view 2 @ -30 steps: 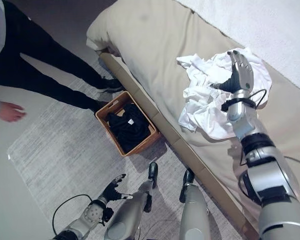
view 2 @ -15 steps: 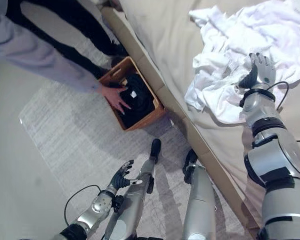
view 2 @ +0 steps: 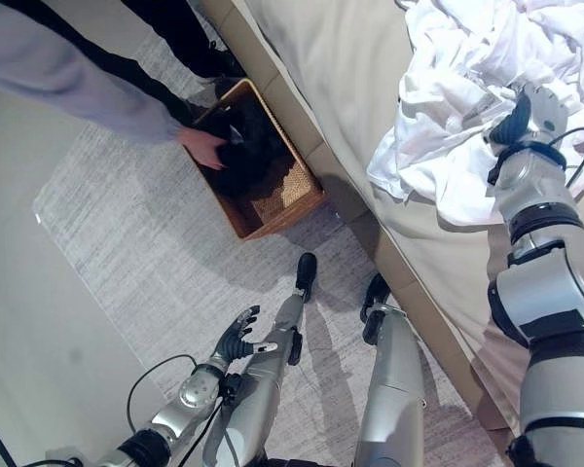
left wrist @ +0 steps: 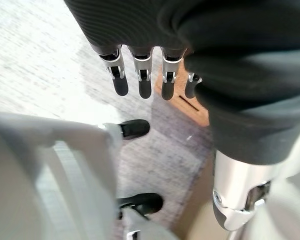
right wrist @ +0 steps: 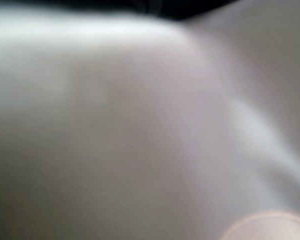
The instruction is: Pick up clothes into the bucket
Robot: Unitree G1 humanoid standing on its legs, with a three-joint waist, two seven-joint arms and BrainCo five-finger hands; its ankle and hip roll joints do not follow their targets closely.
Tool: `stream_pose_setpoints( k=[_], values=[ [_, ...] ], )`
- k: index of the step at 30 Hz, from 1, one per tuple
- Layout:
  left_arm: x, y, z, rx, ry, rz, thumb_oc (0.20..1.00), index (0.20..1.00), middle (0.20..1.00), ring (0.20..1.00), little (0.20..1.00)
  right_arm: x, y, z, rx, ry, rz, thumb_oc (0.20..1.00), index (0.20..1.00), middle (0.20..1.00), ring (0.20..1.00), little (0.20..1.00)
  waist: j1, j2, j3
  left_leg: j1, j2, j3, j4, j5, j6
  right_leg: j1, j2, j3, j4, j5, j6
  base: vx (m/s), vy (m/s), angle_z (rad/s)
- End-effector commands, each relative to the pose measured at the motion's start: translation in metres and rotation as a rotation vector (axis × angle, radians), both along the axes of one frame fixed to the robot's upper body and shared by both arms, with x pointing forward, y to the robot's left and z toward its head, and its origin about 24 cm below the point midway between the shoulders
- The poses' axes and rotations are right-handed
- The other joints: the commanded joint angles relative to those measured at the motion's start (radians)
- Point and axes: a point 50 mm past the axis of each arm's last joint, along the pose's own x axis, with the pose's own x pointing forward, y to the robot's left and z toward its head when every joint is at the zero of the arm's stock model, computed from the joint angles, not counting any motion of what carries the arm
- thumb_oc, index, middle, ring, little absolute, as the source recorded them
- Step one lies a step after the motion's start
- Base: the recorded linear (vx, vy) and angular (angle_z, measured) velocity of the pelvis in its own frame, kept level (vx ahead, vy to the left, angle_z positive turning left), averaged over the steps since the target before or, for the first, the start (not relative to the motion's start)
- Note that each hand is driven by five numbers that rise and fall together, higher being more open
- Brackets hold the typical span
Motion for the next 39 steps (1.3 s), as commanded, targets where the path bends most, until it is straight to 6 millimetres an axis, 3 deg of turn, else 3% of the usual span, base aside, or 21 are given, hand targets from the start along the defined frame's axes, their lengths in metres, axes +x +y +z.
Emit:
stream_pose_setpoints(
  k=[1, 5, 8, 9, 10, 12, 13, 15, 16, 17, 19, 26, 28, 29, 30, 32, 35, 39],
  values=[
    [0.015, -0.011, 0.016, -0.046, -0.068, -0.017, 1.000, 1.000, 1.000, 1.000, 1.000, -0.003, -0.007, 0.005, -0.028, 0.058, -0.017, 0.200, 0.200, 0.200, 0.200, 0.200, 0.020, 0.013, 0.039, 0.042, 0.028, 0.030, 0.015, -0.053, 0.001, 0.050, -0.009, 0.053, -0.134, 0.088, 0.134, 0.00, 0.000, 0.00],
    [0.017, -0.012, 0.016, -0.038, -0.071, -0.010, 1.000, 1.000, 1.000, 1.000, 1.000, 0.002, 0.008, 0.021, 0.008, -0.068, 0.043, 0.200, 0.200, 0.200, 0.200, 0.200, 0.009, 0.004, 0.039, 0.045, 0.030, 0.034, 0.016, -0.050, -0.003, 0.058, -0.004, 0.055, -0.145, 0.092, 0.135, 0.00, 0.000, 0.00],
    [0.016, -0.008, 0.012, -0.017, -0.055, 0.003, 1.000, 1.000, 1.000, 1.000, 1.000, 0.003, 0.023, 0.040, 0.012, -0.181, 0.105, 0.200, 0.200, 0.200, 0.200, 0.200, -0.004, -0.014, 0.039, 0.065, 0.032, 0.033, 0.017, -0.051, -0.006, 0.092, 0.003, 0.055, -0.169, 0.098, 0.134, -0.01, 0.003, 0.00],
    [0.016, -0.003, 0.009, 0.010, -0.047, 0.007, 1.000, 1.000, 1.000, 1.000, 1.000, 0.003, 0.035, 0.056, -0.004, -0.248, 0.156, 0.200, 0.200, 0.200, 0.200, 0.200, -0.013, -0.028, 0.039, 0.093, 0.034, 0.034, 0.015, -0.054, -0.009, 0.127, 0.008, 0.055, -0.186, 0.103, 0.133, 0.00, 0.000, 0.00],
    [0.015, -0.003, 0.008, 0.010, -0.046, 0.007, 1.000, 1.000, 1.000, 1.000, 1.000, 0.003, 0.035, 0.056, -0.004, -0.247, 0.156, 0.200, 0.200, 0.200, 0.200, 0.200, -0.014, -0.028, 0.039, 0.095, 0.035, 0.034, 0.014, -0.054, -0.009, 0.129, 0.009, 0.054, -0.187, 0.103, 0.133, -0.10, 0.043, -0.01],
    [0.017, 0.007, 0.007, 0.045, -0.043, 0.026, 1.000, 1.000, 1.000, 1.000, 1.000, -0.003, 0.046, 0.082, -0.042, -0.357, 0.213, 0.200, 0.200, 0.200, 0.200, 0.200, -0.025, -0.050, 0.039, 0.132, 0.044, 0.042, 0.013, -0.039, -0.009, 0.186, 0.018, 0.039, -0.232, 0.154, 0.126, -0.09, 0.056, -0.04],
    [0.017, 0.007, 0.006, 0.045, -0.042, 0.026, 1.000, 1.000, 1.000, 1.000, 1.000, -0.003, 0.046, 0.082, -0.042, -0.357, 0.213, 0.200, 0.200, 0.200, 0.200, 0.200, -0.025, -0.049, 0.039, 0.133, 0.045, 0.041, 0.012, -0.038, -0.009, 0.187, 0.019, 0.038, -0.234, 0.154, 0.126, -0.01, 0.034, -0.09],
    [0.016, 0.013, 0.005, 0.066, -0.041, 0.036, 1.000, 1.000, 1.000, 1.000, 1.000, -0.011, 0.050, 0.102, -0.071, -0.440, 0.236, 0.200, 0.200, 0.200, 0.200, 0.200, -0.037, -0.068, 0.039, 0.189, 0.046, 0.046, 0.009, -0.047, -0.011, 0.257, 0.024, 0.038, -0.260, 0.160, 0.129, 0.02, 0.039, -0.08],
    [0.016, 0.020, 0.005, 0.080, -0.043, 0.051, 1.000, 1.000, 1.000, 1.000, 1.000, -0.021, 0.054, 0.120, -0.102, -0.524, 0.268, 0.200, 0.200, 0.200, 0.200, 0.200, -0.052, -0.088, 0.039, 0.251, 0.046, 0.049, 0.007, -0.057, -0.011, 0.332, 0.029, 0.035, -0.290, 0.168, 0.132, 0.04, 0.042, -0.06],
    [0.016, 0.020, 0.005, 0.081, -0.042, 0.050, 1.000, 1.000, 1.000, 1.000, 1.000, -0.021, 0.054, 0.120, -0.101, -0.523, 0.268, 0.200, 0.200, 0.200, 0.200, 0.200, -0.052, -0.088, 0.039, 0.253, 0.047, 0.049, 0.005, -0.057, -0.011, 0.335, 0.029, 0.034, -0.292, 0.169, 0.132, 0.05, 0.057, -0.08],
    [0.015, 0.031, 0.007, 0.087, -0.049, 0.079, 1.000, 1.000, 1.000, 1.000, 1.000, -0.036, 0.058, 0.139, -0.128, -0.622, 0.304, 0.200, 0.200, 0.200, 0.200, 0.200, -0.068, -0.114, 0.013, 0.347, 0.044, 0.056, 0.002, -0.080, -0.006, 0.448, 0.037, 0.036, -0.332, 0.177, 0.138, 0.12, 0.069, -0.04],
    [0.005, 0.051, 0.006, 0.064, -0.037, 0.126, 1.000, 1.000, 1.000, 1.000, 1.000, -0.049, 0.052, 0.142, -0.156, -0.651, 0.325, 0.200, 0.200, 0.200, 0.200, 0.200, -0.087, -0.152, -0.097, 0.457, 0.047, 0.074, -0.006, -0.118, 0.006, 0.596, 0.057, 0.034, -0.417, 0.192, 0.151, 0.13, 0.050, -0.11],
    [0.002, 0.060, 0.010, 0.035, -0.045, 0.147, 1.000, 1.000, 1.000, 1.000, 1.000, -0.055, 0.041, 0.138, -0.150, -0.653, 0.314, 0.200, 0.200, 0.200, 0.200, 0.200, -0.101, -0.175, -0.180, 0.532, 0.054, 0.092, -0.006, -0.156, 0.014, 0.683, 0.064, 0.045, -0.462, 0.189, 0.162, 0.16, 0.080, -0.19],
    [0.003, 0.060, 0.011, 0.036, -0.045, 0.147, 1.000, 1.000, 1.000, 1.000, 1.000, -0.055, 0.041, 0.138, -0.150, -0.653, 0.313, 0.200, 0.200, 0.200, 0.200, 0.200, -0.100, -0.175, -0.181, 0.529, 0.054, 0.092, -0.006, -0.153, 0.014, 0.682, 0.064, 0.044, -0.467, 0.196, 0.162, 0.14, 0.075, -0.17],
    [0.002, 0.062, 0.013, 0.023, -0.052, 0.151, 1.000, 1.000, 1.000, 1.000, 1.000, -0.057, 0.038, 0.136, -0.138, -0.651, 0.312, 0.200, 0.200, 0.200, 0.200, 0.200, -0.105, -0.185, -0.225, 0.557, 0.057, 0.102, -0.008, -0.168, 0.018, 0.716, 0.071, 0.050, -0.499, 0.200, 0.166, 0.05, 0.036, -0.16],
    [0.001, 0.062, 0.012, 0.026, -0.050, 0.151, 1.000, 1.000, 1.000, 1.000, 1.000, -0.057, 0.037, 0.134, -0.135, -0.650, 0.311, 0.200, 0.200, 0.200, 0.200, 0.200, -0.103, -0.187, -0.224, 0.561, 0.058, 0.103, -0.009, -0.169, 0.018, 0.722, 0.073, 0.050, -0.505, 0.202, 0.166, 0.07, 0.029, -0.18],
    [-0.002, 0.064, 0.018, -0.032, -0.063, 0.159, 1.000, 1.000, 1.000, 1.000, 1.000, -0.057, 0.029, 0.124, -0.107, -0.626, 0.303, 0.200, 0.200, 0.200, 0.200, 0.200, -0.110, -0.211, -0.304, 0.620, 0.061, 0.129, -0.018, -0.197, 0.022, 0.794, 0.084, 0.061, -0.574, 0.216, 0.176, 0.13, 0.028, -0.09],
    [-0.001, 0.065, 0.036, -0.127, -0.119, 0.155, 1.000, 1.000, 1.000, 1.000, 1.000, -0.056, 0.028, 0.112, -0.101, -0.586, 0.316, 0.200, 0.200, 0.200, 0.200, 0.200, -0.116, -0.230, -0.367, 0.671, 0.068, 0.163, -0.040, -0.213, 0.023, 0.845, 0.097, 0.084, -0.639, 0.239, 0.185, 0.08, 0.029, -0.33]
  ],
)
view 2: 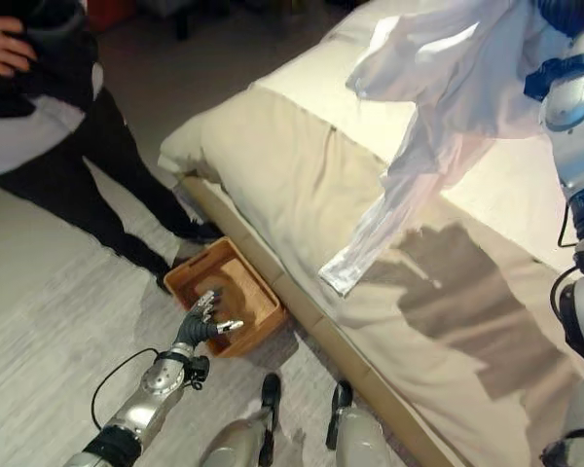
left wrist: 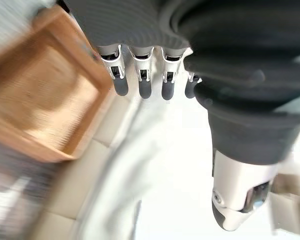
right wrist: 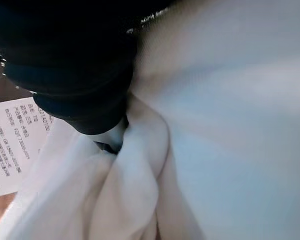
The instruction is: Pick up clothes into the bucket
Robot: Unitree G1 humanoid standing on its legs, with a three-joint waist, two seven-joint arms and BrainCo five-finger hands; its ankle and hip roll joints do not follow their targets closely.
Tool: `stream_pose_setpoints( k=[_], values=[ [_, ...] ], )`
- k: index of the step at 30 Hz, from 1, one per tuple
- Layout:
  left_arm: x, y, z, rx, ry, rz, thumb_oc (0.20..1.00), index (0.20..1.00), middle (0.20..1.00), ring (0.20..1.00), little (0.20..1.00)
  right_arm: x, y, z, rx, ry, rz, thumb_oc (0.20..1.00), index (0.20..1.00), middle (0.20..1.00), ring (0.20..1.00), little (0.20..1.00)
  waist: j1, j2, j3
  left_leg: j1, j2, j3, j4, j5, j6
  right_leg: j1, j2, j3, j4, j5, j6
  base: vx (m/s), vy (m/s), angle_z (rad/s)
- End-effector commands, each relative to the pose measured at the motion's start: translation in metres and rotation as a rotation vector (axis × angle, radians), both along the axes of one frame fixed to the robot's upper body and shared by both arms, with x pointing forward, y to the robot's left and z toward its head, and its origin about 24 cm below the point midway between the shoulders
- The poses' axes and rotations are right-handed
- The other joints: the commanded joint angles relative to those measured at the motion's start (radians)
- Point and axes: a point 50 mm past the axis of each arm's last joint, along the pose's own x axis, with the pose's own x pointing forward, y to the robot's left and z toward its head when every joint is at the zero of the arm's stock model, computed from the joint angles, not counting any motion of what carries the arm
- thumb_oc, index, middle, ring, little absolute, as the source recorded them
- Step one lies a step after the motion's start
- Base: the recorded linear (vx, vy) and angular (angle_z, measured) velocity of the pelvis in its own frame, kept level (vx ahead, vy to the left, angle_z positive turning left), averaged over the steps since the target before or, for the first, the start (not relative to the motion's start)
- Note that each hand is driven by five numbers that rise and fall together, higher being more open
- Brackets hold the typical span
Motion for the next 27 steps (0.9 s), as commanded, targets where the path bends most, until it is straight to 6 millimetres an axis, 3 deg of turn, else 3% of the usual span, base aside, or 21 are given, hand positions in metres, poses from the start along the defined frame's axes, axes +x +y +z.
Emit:
stream_pose_setpoints(
  k=[1, 10, 11, 12, 14, 15, 16, 27],
  values=[
    [-0.007, 0.013, 0.011, -0.058, -0.052, 0.013, 1.000, 1.000, 1.000, 1.000, 1.000, -0.014, 0.001, 0.015, -0.026, -0.076, 0.039, 0.200, 0.200, 0.200, 0.200, 0.200, -0.002, -0.083, -0.176, 0.051, -0.005, 0.047, 0.036, -0.129, -0.010, 0.057, -0.050, 0.031, -0.097, 0.065, 0.095, 0.03, 0.017, -0.30],
    [-0.004, 0.015, 0.029, -0.098, -0.117, 0.010, 1.000, 1.000, 1.000, 1.000, 1.000, -0.002, -0.011, -0.015, 0.021, 0.108, 0.044, 0.200, 0.200, 0.200, 0.200, 0.200, -0.004, -0.104, -0.225, 0.097, 0.004, 0.098, 0.032, -0.145, -0.009, 0.095, -0.042, 0.062, -0.141, 0.089, 0.102, 0.01, 0.016, -0.22],
    [-0.005, 0.015, 0.027, -0.102, -0.104, 0.001, 1.000, 1.000, 1.000, 1.000, 1.000, 0.002, -0.015, -0.023, 0.035, 0.179, 0.044, 0.777, 0.777, 0.777, 0.777, 0.777, -0.002, -0.108, -0.225, 0.101, 0.006, 0.101, 0.034, -0.147, -0.009, 0.098, -0.041, 0.065, -0.140, 0.089, 0.101, 0.01, -0.008, -0.20],
    [-0.006, 0.013, 0.025, -0.102, -0.094, -0.005, 1.000, 1.000, 1.000, 1.000, 1.000, 0.005, -0.019, -0.026, 0.062, 0.206, 0.038, 1.000, 1.000, 1.000, 1.000, 1.000, -0.002, -0.110, -0.225, 0.103, 0.006, 0.102, 0.034, -0.148, -0.008, 0.100, -0.040, 0.066, -0.141, 0.089, 0.101, 0.00, -0.007, -0.16],
    [-0.009, 0.013, 0.022, -0.090, -0.078, -0.017, 1.000, 1.000, 1.000, 1.000, 1.000, 0.010, -0.025, -0.036, 0.085, 0.281, 0.016, 1.000, 1.000, 1.000, 1.000, 1.000, 0.001, -0.116, -0.224, 0.106, 0.006, 0.106, 0.036, -0.149, -0.008, 0.103, -0.039, 0.067, -0.141, 0.090, 0.101, -0.01, -0.006, -0.04],
    [-0.009, 0.011, 0.020, -0.089, -0.071, -0.024, 1.000, 1.000, 1.000, 1.000, 1.000, 0.012, -0.026, -0.037, 0.090, 0.299, 0.011, 0.373, 0.373, 0.373, 0.373, 0.373, -0.001, -0.113, -0.225, 0.107, 0.007, 0.106, 0.037, -0.150, -0.008, 0.104, -0.039, 0.066, -0.141, 0.090, 0.101, 0.00, 0.000, 0.00],
    [-0.011, 0.010, 0.018, -0.090, -0.060, -0.030, 1.000, 1.000, 1.000, 1.000, 1.000, 0.015, -0.026, -0.040, 0.103, 0.316, 0.010, 0.200, 0.200, 0.200, 0.200, 0.200, 0.001, -0.114, -0.224, 0.109, 0.008, 0.106, 0.039, -0.151, -0.008, 0.105, -0.039, 0.066, -0.140, 0.090, 0.100, 0.00, 0.000, 0.00],
    [-0.021, 0.012, -0.001, -0.081, 0.024, 0.003, 1.000, 1.000, 1.000, 1.000, 1.000, 0.026, -0.019, -0.048, 0.113, 0.358, 0.013, 0.200, 0.200, 0.200, 0.200, 0.200, 0.006, -0.112, -0.210, 0.110, 0.008, 0.090, 0.049, -0.155, -0.007, 0.118, -0.040, 0.057, -0.137, 0.083, 0.098, 0.00, -0.002, -0.01]
  ],
)
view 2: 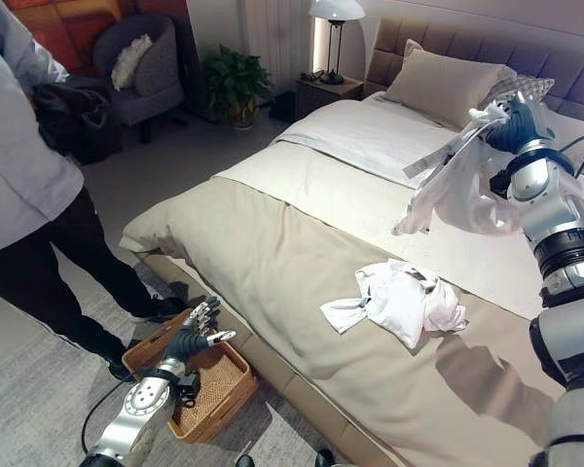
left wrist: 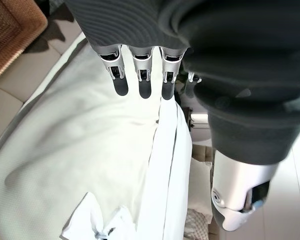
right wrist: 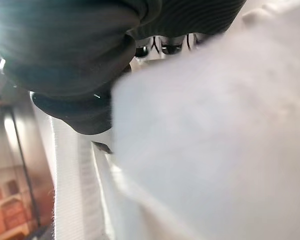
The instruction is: Pick up clothes into the bucket
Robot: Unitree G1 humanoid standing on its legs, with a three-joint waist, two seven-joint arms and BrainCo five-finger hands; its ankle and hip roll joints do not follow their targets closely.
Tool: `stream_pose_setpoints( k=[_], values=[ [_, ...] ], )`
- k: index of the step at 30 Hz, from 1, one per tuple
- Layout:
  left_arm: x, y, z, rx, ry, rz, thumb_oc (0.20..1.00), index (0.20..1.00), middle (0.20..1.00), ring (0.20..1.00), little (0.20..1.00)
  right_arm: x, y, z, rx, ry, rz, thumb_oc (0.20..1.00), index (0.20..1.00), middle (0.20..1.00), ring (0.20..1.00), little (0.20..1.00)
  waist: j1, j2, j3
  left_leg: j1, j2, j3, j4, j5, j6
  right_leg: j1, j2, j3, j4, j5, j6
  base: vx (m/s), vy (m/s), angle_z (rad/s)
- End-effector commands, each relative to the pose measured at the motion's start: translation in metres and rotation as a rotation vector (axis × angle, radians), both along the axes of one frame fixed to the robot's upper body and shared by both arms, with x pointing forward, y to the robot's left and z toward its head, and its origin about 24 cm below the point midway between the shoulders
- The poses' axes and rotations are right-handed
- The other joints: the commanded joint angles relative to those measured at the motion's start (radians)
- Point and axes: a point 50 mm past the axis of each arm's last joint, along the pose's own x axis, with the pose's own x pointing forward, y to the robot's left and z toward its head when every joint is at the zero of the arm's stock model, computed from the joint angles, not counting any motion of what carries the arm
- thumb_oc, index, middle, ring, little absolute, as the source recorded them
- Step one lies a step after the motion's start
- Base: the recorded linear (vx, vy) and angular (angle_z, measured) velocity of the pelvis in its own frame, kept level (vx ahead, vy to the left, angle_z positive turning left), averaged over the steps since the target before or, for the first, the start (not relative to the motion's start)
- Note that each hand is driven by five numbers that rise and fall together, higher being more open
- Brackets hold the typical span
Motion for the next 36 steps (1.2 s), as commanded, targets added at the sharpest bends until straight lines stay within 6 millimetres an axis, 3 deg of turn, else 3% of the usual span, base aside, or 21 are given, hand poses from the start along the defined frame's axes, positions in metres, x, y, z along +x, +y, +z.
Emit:
stream_pose_setpoints(
  k=[1, 11, 15, 21, 24, 25, 28, 31, 36],
  values=[
    [0.003, 0.003, 0.005, 0.011, -0.037, -0.002, 1.000, 1.000, 1.000, 1.000, 1.000, -0.003, 0.004, 0.054, -0.007, -0.158, 0.005, 0.200, 0.200, 0.200, 0.200, 0.200, 0.020, -0.060, -0.043, 0.011, -0.011, -0.004, 0.065, -0.114, 0.002, -0.030, -0.082, -0.035, 0.085, -0.026, 0.078, 0.01, -0.006, 0.05],
    [0.003, -0.001, 0.002, 0.004, -0.028, 0.000, 1.000, 1.000, 1.000, 1.000, 1.000, -0.006, 0.006, 0.065, 0.010, -0.238, 0.005, 0.200, 0.200, 0.200, 0.200, 0.200, 0.028, -0.067, -0.033, 0.008, -0.013, -0.016, 0.059, -0.112, 0.004, -0.028, -0.085, -0.045, 0.087, -0.028, 0.080, 0.00, -0.001, 0.02],
    [0.014, -0.004, 0.021, 0.000, -0.111, -0.025, 1.000, 1.000, 1.000, 1.000, 1.000, -0.011, 0.016, 0.074, 0.020, -0.332, 0.067, 0.200, 0.200, 0.200, 0.200, 0.200, 0.023, -0.066, -0.036, 0.012, -0.015, -0.019, 0.057, -0.114, 0.006, -0.026, -0.086, -0.046, 0.089, -0.030, 0.081, 0.00, 0.000, 0.00],
    [0.050, -0.012, 0.106, 0.004, -0.467, -0.094, 1.000, 1.000, 1.000, 1.000, 1.000, -0.015, 0.042, 0.059, -0.019, -0.316, 0.225, 0.200, 0.200, 0.200, 0.200, 0.200, 0.008, -0.060, -0.043, 0.025, -0.016, -0.017, 0.057, -0.122, 0.008, -0.015, -0.089, -0.041, 0.089, -0.035, 0.083, 0.01, 0.003, 0.02],
    [0.063, -0.025, 0.162, 0.017, -0.671, -0.199, 1.000, 1.000, 1.000, 1.000, 1.000, -0.024, 0.056, 0.032, -0.010, -0.249, 0.354, 0.200, 0.200, 0.200, 0.200, 0.200, -0.007, -0.050, -0.049, 0.038, -0.017, -0.010, 0.057, -0.128, 0.010, -0.007, -0.090, -0.038, 0.089, -0.037, 0.086, 0.00, 0.000, 0.00],
    [0.063, -0.025, 0.162, 0.020, -0.669, -0.204, 1.000, 1.000, 1.000, 1.000, 1.000, -0.025, 0.054, 0.031, -0.006, -0.248, 0.349, 0.200, 0.200, 0.200, 0.200, 0.200, -0.003, -0.054, -0.049, 0.039, -0.017, -0.010, 0.057, -0.128, 0.010, -0.005, -0.090, -0.038, 0.088, -0.038, 0.086, 0.00, 0.000, 0.00],
    [0.073, -0.045, 0.194, 0.005, -0.767, -0.312, 1.000, 1.000, 1.000, 1.000, 1.000, -0.041, 0.068, 0.017, 0.037, -0.215, 0.485, 0.200, 0.200, 0.200, 0.200, 0.200, -0.024, -0.046, -0.055, 0.047, -0.016, -0.005, 0.056, -0.130, 0.010, -0.001, -0.092, -0.035, 0.089, -0.040, 0.088, 0.00, 0.000, 0.00],
    [0.077, -0.062, 0.203, -0.017, -0.783, -0.391, 1.000, 1.000, 1.000, 1.000, 1.000, -0.051, 0.075, 0.009, 0.077, -0.199, 0.561, 0.200, 0.200, 0.200, 0.200, 0.200, -0.028, -0.044, -0.057, 0.052, -0.015, -0.003, 0.055, -0.130, 0.010, 0.003, -0.092, -0.032, 0.088, -0.042, 0.088, 0.00, 0.001, -0.01],
    [0.082, -0.095, 0.228, -0.021, -0.835, -0.551, 1.000, 1.000, 1.000, 1.000, 1.000, -0.072, 0.100, 0.016, 0.038, -0.187, 0.736, 0.200, 0.200, 0.200, 0.200, 0.200, -0.043, -0.037, -0.057, 0.050, -0.018, 0.001, 0.058, -0.123, 0.012, 0.001, -0.096, -0.027, 0.088, -0.034, 0.089, -0.02, 0.004, -0.06]
  ],
)
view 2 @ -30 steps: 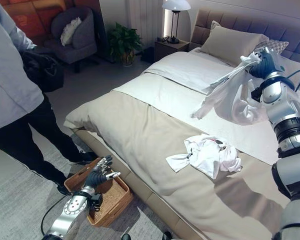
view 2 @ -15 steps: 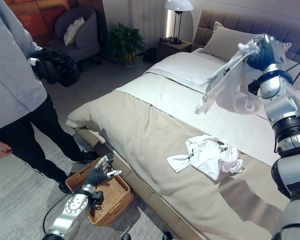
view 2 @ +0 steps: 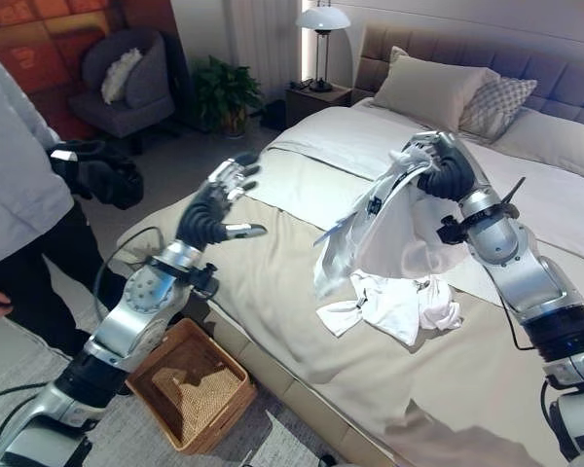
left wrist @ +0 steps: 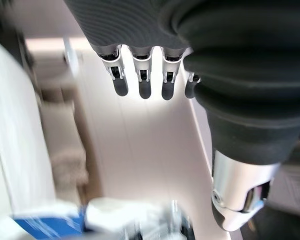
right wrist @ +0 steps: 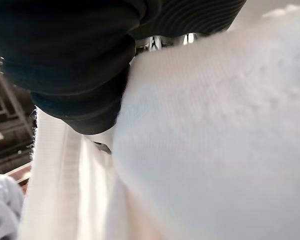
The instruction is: Pick up clothes into the bucket
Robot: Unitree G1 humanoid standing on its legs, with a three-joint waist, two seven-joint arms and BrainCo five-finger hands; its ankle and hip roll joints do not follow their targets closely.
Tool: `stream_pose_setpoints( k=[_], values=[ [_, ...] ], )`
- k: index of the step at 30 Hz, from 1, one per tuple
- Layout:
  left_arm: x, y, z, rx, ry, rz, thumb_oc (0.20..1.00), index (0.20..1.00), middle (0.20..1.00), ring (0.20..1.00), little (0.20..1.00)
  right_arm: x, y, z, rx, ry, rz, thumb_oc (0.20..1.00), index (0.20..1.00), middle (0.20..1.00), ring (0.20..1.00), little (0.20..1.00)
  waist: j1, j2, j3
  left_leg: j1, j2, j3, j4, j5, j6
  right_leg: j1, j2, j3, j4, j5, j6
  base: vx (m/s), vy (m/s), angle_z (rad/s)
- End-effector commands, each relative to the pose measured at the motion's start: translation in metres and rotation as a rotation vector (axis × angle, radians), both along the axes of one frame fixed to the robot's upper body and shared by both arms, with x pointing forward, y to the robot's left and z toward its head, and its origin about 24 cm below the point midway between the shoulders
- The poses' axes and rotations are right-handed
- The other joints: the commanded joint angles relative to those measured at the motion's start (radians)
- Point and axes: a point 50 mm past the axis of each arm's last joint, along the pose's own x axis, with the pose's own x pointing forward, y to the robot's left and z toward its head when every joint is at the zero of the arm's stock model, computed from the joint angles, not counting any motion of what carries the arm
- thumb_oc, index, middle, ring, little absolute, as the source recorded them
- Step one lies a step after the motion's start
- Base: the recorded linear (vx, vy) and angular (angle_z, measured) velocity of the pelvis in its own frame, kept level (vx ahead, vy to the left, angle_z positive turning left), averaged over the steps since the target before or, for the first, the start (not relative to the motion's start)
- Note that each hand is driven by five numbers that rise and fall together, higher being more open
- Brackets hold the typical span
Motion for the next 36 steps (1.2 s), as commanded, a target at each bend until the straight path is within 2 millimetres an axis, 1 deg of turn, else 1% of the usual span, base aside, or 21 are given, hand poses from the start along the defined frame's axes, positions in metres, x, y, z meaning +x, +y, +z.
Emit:
stream_pose_setpoints(
  k=[1, 3, 4, 5, 6, 7, 10, 11, 15, 16, 18, 19, 21, 22, 23, 24, 34, 36],
  values=[
    [0.008, -0.013, 0.025, -0.016, -0.066, -0.079, 1.000, 1.000, 1.000, 1.000, 1.000, -0.015, 0.010, 0.047, 0.023, -0.167, 0.118, 0.200, 0.200, 0.200, 0.200, 0.200, 0.029, -0.049, -0.048, 0.027, -0.012, 0.006, 0.058, -0.118, 0.010, -0.023, -0.091, -0.019, 0.087, -0.037, 0.094, -0.04, 0.000, -0.07],
    [0.008, -0.022, 0.032, 0.001, -0.086, -0.118, 1.000, 1.000, 1.000, 1.000, 1.000, -0.020, 0.019, 0.049, 0.013, -0.174, 0.171, 0.200, 0.200, 0.200, 0.200, 0.200, 0.025, -0.045, -0.051, 0.034, -0.011, 0.005, 0.058, -0.127, 0.009, -0.017, -0.089, -0.017, 0.087, -0.044, 0.096, 0.01, 0.000, -0.02],
    [0.008, -0.029, 0.037, 0.018, -0.106, -0.141, 1.000, 1.000, 1.000, 1.000, 1.000, -0.026, 0.030, 0.053, 0.011, -0.193, 0.232, 0.200, 0.200, 0.200, 0.200, 0.200, 0.024, -0.045, -0.050, 0.027, -0.014, 0.004, 0.061, -0.119, 0.010, -0.023, -0.091, -0.016, 0.088, -0.037, 0.095, 0.00, 0.000, 0.00],
    [0.008, -0.029, 0.038, 0.018, -0.106, -0.141, 1.000, 1.000, 1.000, 1.000, 1.000, -0.026, 0.030, 0.054, 0.012, -0.193, 0.231, 0.200, 0.200, 0.200, 0.200, 0.200, 0.024, -0.045, -0.050, 0.027, -0.014, 0.004, 0.061, -0.119, 0.010, -0.023, -0.091, -0.016, 0.088, -0.037, 0.095, -0.04, -0.007, 0.00],
    [0.008, -0.035, 0.038, 0.030, -0.106, -0.158, 1.000, 1.000, 1.000, 1.000, 1.000, -0.031, 0.041, 0.056, 0.016, -0.205, 0.294, 0.200, 0.200, 0.200, 0.200, 0.200, 0.023, -0.043, -0.049, 0.027, -0.014, 0.004, 0.064, -0.119, 0.010, -0.023, -0.091, -0.014, 0.089, -0.036, 0.095, 0.00, 0.000, 0.00],
    [0.008, -0.035, 0.038, 0.030, -0.106, -0.158, 1.000, 1.000, 1.000, 1.000, 1.000, -0.031, 0.041, 0.056, 0.016, -0.205, 0.294, 0.200, 0.200, 0.200, 0.200, 0.200, 0.023, -0.043, -0.048, 0.027, -0.014, 0.004, 0.064, -0.119, 0.010, -0.023, -0.091, -0.014, 0.089, -0.036, 0.095, 0.00, 0.000, 0.00],
    [0.006, -0.046, 0.036, 0.060, -0.080, -0.233, 1.000, 1.000, 1.000, 1.000, 1.000, -0.038, 0.057, 0.061, 0.027, -0.225, 0.385, 0.200, 0.200, 0.200, 0.200, 0.200, 0.020, -0.038, -0.046, 0.025, -0.016, 0.005, 0.065, -0.118, 0.011, -0.022, -0.093, -0.013, 0.087, -0.034, 0.097, 0.00, 0.000, 0.00],
    [0.006, -0.046, 0.037, 0.060, -0.080, -0.233, 1.000, 1.000, 1.000, 1.000, 1.000, -0.038, 0.057, 0.061, 0.027, -0.225, 0.385, 0.200, 0.200, 0.200, 0.200, 0.200, 0.020, -0.038, -0.046, 0.025, -0.016, 0.005, 0.066, -0.118, 0.011, -0.022, -0.093, -0.013, 0.087, -0.034, 0.097, 0.00, 0.000, 0.00],
    [0.003, -0.060, 0.033, 0.071, -0.043, -0.303, 1.000, 1.000, 1.000, 1.000, 1.000, -0.045, 0.075, 0.065, 0.054, -0.246, 0.484, 0.200, 0.200, 0.200, 0.200, 0.200, 0.019, -0.036, -0.044, 0.022, -0.017, 0.003, 0.068, -0.117, 0.012, -0.025, -0.094, -0.012, 0.088, -0.031, 0.097, 0.00, 0.000, 0.00],
    [0.003, -0.060, 0.033, 0.071, -0.043, -0.303, 1.000, 1.000, 1.000, 1.000, 1.000, -0.045, 0.074, 0.065, 0.054, -0.246, 0.484, 0.200, 0.200, 0.200, 0.200, 0.200, 0.019, -0.036, -0.044, 0.022, -0.017, 0.003, 0.068, -0.117, 0.012, -0.026, -0.094, -0.012, 0.088, -0.031, 0.097, 0.00, 0.000, 0.00],
    [0.002, -0.069, 0.031, 0.069, -0.031, -0.328, 1.000, 1.000, 1.000, 1.000, 1.000, -0.050, 0.084, 0.067, 0.064, -0.260, 0.535, 0.200, 0.200, 0.200, 0.200, 0.200, 0.019, -0.036, -0.041, 0.018, -0.018, 0.001, 0.069, -0.115, 0.014, -0.027, -0.095, -0.014, 0.090, -0.030, 0.097, 0.00, 0.000, 0.00],
    [0.002, -0.069, 0.031, 0.069, -0.031, -0.328, 1.000, 1.000, 1.000, 1.000, 1.000, -0.050, 0.084, 0.067, 0.064, -0.260, 0.535, 0.200, 0.200, 0.200, 0.200, 0.200, 0.019, -0.036, -0.042, 0.018, -0.018, 0.000, 0.069, -0.115, 0.014, -0.027, -0.095, -0.014, 0.090, -0.030, 0.097, 0.00, 0.000, 0.00],
    [0.002, -0.076, 0.029, 0.063, -0.011, -0.354, 1.000, 1.000, 1.000, 1.000, 1.000, -0.054, 0.090, 0.068, 0.077, -0.266, 0.576, 0.200, 0.200, 0.200, 0.200, 0.200, 0.018, -0.038, -0.041, 0.016, -0.019, 0.000, 0.068, -0.114, 0.014, -0.028, -0.096, -0.015, 0.091, -0.029, 0.097, 0.00, 0.000, 0.00],
    [0.000, -0.082, 0.026, 0.076, 0.012, -0.386, 1.000, 1.000, 1.000, 1.000, 1.000, -0.057, 0.094, 0.068, 0.080, -0.265, 0.606, 0.200, 0.200, 0.200, 0.200, 0.200, 0.016, -0.037, -0.040, 0.015, -0.021, -0.003, 0.068, -0.113, 0.015, -0.029, -0.096, -0.018, 0.092, -0.028, 0.098, 0.00, 0.000, 0.00],
    [0.000, -0.082, 0.026, 0.076, 0.012, -0.386, 1.000, 1.000, 1.000, 1.000, 1.000, -0.057, 0.094, 0.068, 0.080, -0.265, 0.606, 0.200, 0.200, 0.200, 0.200, 0.200, 0.016, -0.037, -0.040, 0.015, -0.021, -0.003, 0.068, -0.113, 0.015, -0.029, -0.096, -0.019, 0.092, -0.028, 0.098, 0.00, 0.000, 0.00],
    [-0.001, -0.087, 0.026, 0.087, 0.014, -0.403, 1.000, 1.000, 1.000, 1.000, 1.000, -0.059, 0.098, 0.069, 0.076, -0.269, 0.624, 0.200, 0.200, 0.200, 0.200, 0.200, 0.015, -0.037, -0.038, 0.013, -0.022, -0.004, 0.068, -0.112, 0.015, -0.031, -0.098, -0.021, 0.092, -0.028, 0.098, 0.00, 0.000, 0.00],
    [-0.003, -0.102, 0.018, 0.094, 0.072, -0.451, 1.000, 1.000, 1.000, 1.000, 1.000, -0.067, 0.108, 0.068, 0.096, -0.280, 0.689, 0.200, 0.200, 0.200, 0.200, 0.200, 0.015, -0.040, -0.033, 0.003, -0.024, -0.009, 0.073, -0.111, 0.017, -0.034, -0.099, -0.028, 0.093, -0.027, 0.098, 0.00, 0.000, 0.01],
    [-0.005, -0.112, 0.014, 0.075, 0.111, -0.480, 1.000, 1.000, 1.000, 1.000, 1.000, -0.070, 0.113, 0.066, 0.105, -0.269, 0.724, 0.200, 0.200, 0.200, 0.200, 0.200, 0.015, -0.043, -0.032, 0.001, -0.024, -0.010, 0.073, -0.110, 0.017, -0.037, -0.100, -0.029, 0.095, -0.026, 0.098, 0.00, 0.000, 0.00]
  ],
)
